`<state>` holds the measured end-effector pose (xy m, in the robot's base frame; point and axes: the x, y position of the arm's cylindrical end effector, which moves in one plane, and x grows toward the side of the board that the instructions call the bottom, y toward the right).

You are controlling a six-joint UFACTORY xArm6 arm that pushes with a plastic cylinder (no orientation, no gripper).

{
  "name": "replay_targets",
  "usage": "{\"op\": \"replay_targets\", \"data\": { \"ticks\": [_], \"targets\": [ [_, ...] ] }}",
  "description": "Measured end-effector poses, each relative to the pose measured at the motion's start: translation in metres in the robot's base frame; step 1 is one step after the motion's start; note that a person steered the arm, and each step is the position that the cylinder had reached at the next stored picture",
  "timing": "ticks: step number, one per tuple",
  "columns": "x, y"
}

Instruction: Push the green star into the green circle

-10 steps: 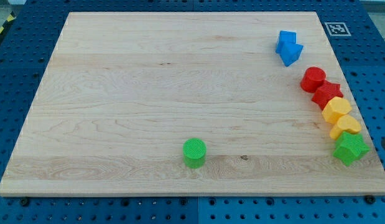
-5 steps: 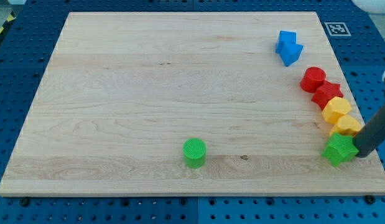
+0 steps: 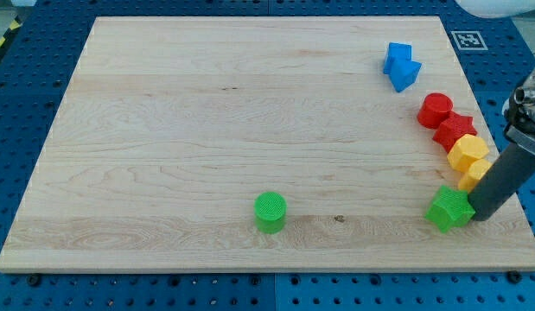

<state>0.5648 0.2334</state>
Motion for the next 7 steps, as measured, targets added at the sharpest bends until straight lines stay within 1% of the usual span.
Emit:
{"op": "replay_targets", "data": {
  "ticks": [2,4,6,7],
  "targets": [
    [0.001,-0.021],
    [0.004,-0.072],
    [0.004,-0.088],
    [0.004,-0.114]
  ]
}}
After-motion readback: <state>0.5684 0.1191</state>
